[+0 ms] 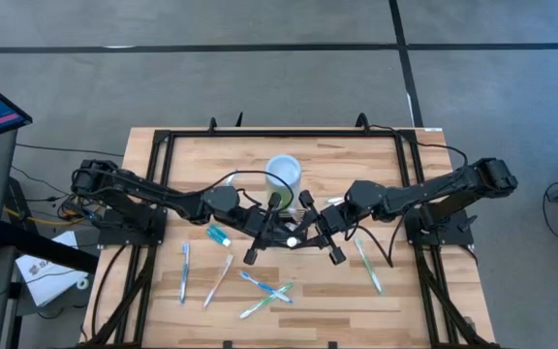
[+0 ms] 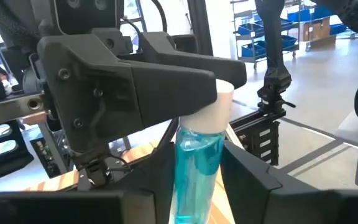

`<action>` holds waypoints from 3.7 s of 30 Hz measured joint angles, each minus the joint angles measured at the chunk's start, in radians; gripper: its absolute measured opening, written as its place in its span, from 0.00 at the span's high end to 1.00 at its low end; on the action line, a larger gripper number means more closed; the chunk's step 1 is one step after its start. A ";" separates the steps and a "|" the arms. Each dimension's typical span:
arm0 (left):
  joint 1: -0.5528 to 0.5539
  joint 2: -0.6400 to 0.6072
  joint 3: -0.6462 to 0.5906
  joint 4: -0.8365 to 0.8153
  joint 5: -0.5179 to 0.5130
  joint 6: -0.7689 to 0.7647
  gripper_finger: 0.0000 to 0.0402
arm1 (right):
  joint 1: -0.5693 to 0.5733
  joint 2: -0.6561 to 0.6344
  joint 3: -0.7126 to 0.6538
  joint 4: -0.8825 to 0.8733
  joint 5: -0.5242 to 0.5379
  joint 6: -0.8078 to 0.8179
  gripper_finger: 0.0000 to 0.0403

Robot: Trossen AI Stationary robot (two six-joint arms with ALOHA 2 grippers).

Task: Pick & Place toothbrushing station
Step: Put the right mouthwash into the the wire organizer

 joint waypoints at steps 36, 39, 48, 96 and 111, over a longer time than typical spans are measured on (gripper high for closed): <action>0.000 -0.024 -0.028 -0.098 -0.065 -0.020 0.76 | -0.032 -0.033 0.001 -0.101 0.001 0.001 0.67; -0.001 -0.051 -0.063 -0.105 -0.095 -0.036 0.76 | -0.045 -0.053 0.000 -0.144 0.001 0.001 0.66; 0.000 -0.158 -0.187 -0.081 -0.224 -0.087 0.76 | -0.059 -0.111 -0.002 -0.244 0.001 -0.002 0.71; 0.059 0.105 -0.350 0.265 -0.475 -0.334 0.76 | -0.064 -0.114 0.000 -0.275 0.001 -0.028 0.72; 0.058 0.132 -0.348 0.269 -0.511 -0.331 0.73 | -0.064 -0.114 0.000 -0.293 0.001 -0.040 0.72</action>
